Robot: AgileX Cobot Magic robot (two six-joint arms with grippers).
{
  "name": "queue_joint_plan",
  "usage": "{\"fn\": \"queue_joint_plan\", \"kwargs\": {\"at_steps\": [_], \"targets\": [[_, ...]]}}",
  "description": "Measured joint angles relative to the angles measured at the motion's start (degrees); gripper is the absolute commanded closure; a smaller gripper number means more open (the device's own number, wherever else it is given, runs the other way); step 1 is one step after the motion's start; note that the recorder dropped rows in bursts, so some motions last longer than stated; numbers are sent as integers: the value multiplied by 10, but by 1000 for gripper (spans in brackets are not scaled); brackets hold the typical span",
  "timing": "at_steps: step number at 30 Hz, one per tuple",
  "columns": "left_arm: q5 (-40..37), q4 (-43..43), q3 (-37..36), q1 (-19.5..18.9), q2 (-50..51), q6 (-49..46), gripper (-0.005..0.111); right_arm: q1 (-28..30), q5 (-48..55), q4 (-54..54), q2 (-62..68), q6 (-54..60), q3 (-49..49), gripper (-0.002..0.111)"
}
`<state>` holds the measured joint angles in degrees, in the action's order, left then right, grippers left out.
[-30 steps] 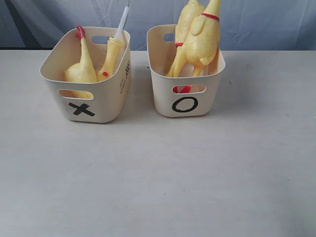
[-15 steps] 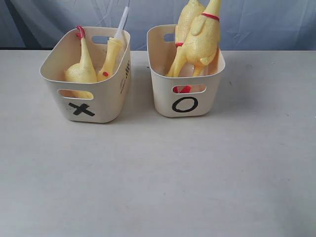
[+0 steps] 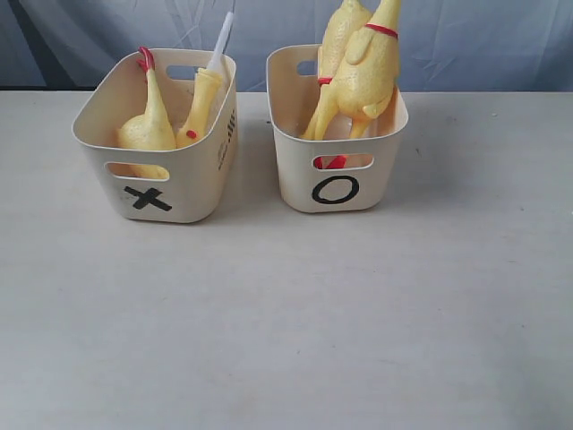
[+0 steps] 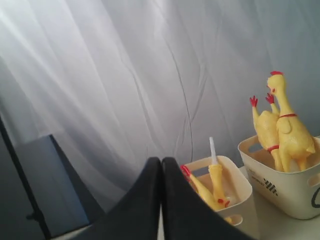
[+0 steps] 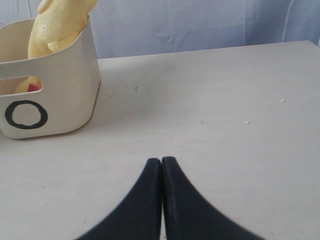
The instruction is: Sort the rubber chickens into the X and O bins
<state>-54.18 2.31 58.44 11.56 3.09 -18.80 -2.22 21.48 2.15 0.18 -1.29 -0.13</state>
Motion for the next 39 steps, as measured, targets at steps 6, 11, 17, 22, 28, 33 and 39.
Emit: {"fn": "queue_joint_plan", "kwargs": {"at_steps": [6, 11, 17, 22, 28, 33, 39], "targets": [[-9, -79, -89, 0, -28, 118, 107, 0, 0, 0, 0, 0, 0, 108], [61, -62, -182, -30, -28, 134, 107, 0, 0, 0, 0, 0, 0, 108], [257, -12, -317, -146, -27, 121, 107, 0, 0, 0, 0, 1, 0, 108], [285, -7, -397, -175, -28, 121, 107, 0, 0, 0, 0, 1, 0, 108], [302, -8, -448, -175, -28, 123, 107, 0, 0, 0, 0, 1, 0, 108], [305, -8, -479, -175, -28, 123, 107, 0, 0, 0, 0, 1, 0, 108], [343, -7, -505, -175, -28, 124, 107, 0, 0, 0, 0, 1, 0, 108]]}}
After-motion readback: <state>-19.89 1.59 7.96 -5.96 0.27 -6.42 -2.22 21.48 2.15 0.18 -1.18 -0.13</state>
